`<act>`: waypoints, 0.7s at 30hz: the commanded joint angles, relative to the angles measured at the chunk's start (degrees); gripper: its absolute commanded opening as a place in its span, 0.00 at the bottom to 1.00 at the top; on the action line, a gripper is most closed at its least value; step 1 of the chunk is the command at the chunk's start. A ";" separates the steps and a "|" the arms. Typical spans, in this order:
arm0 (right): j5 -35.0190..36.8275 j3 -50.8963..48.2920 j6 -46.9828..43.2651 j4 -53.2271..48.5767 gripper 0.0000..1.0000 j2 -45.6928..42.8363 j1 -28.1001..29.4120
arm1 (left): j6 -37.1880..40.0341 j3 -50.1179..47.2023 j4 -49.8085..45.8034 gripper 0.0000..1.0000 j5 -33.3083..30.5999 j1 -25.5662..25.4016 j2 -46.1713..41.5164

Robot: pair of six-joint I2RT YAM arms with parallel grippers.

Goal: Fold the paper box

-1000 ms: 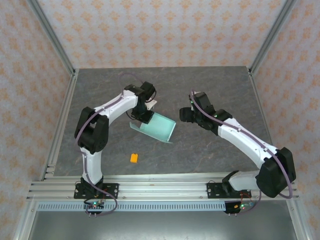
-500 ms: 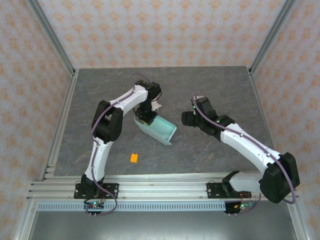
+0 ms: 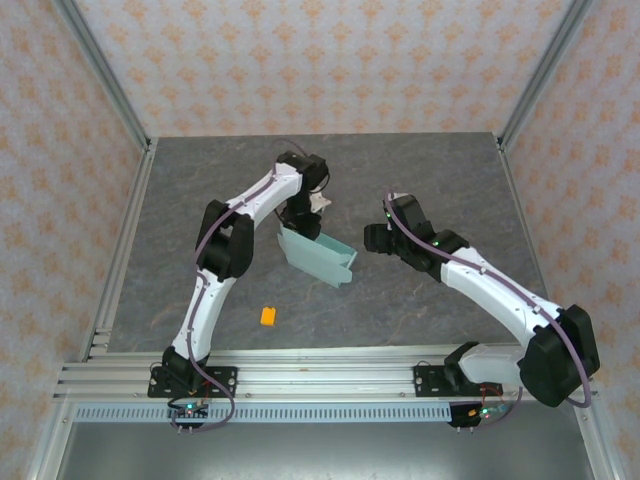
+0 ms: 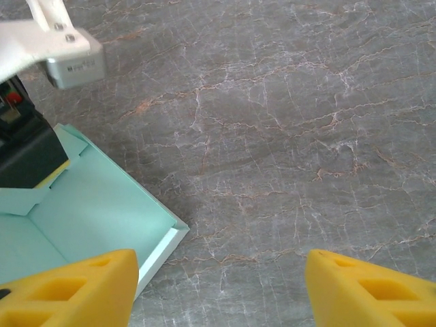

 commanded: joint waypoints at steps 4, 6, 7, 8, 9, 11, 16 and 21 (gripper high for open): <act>0.39 -2.70 2.47 3.70 0.66 1.19 -0.25 | -2.18 6.70 1.19 0.46 -1.37 0.48 -4.14; 0.55 -3.28 2.97 4.75 0.66 1.85 -0.25 | -4.09 5.88 3.53 0.48 -3.69 1.47 -6.89; 0.92 -3.23 3.04 5.03 0.66 2.35 -0.22 | -5.22 4.11 5.41 0.48 -4.55 2.22 -9.07; 1.45 -2.99 2.97 5.19 0.67 3.19 -0.26 | -6.70 0.98 8.13 0.48 -5.75 3.06 -11.76; 1.65 -2.58 2.80 5.32 0.67 3.93 -0.33 | -8.08 -2.47 11.10 0.48 -6.78 3.83 -14.81; 1.49 -1.05 2.55 5.35 0.67 6.81 -0.56 | -11.33 -12.98 19.37 0.49 -8.24 5.77 -22.46; -3.77 2.77 2.32 6.12 0.67 14.99 -3.33 | -17.88 -34.95 32.64 0.52 -14.13 9.07 -39.07; -4.99 6.17 1.76 5.46 0.64 21.23 -5.18 | -23.77 -54.61 40.86 0.51 -15.69 9.41 -49.72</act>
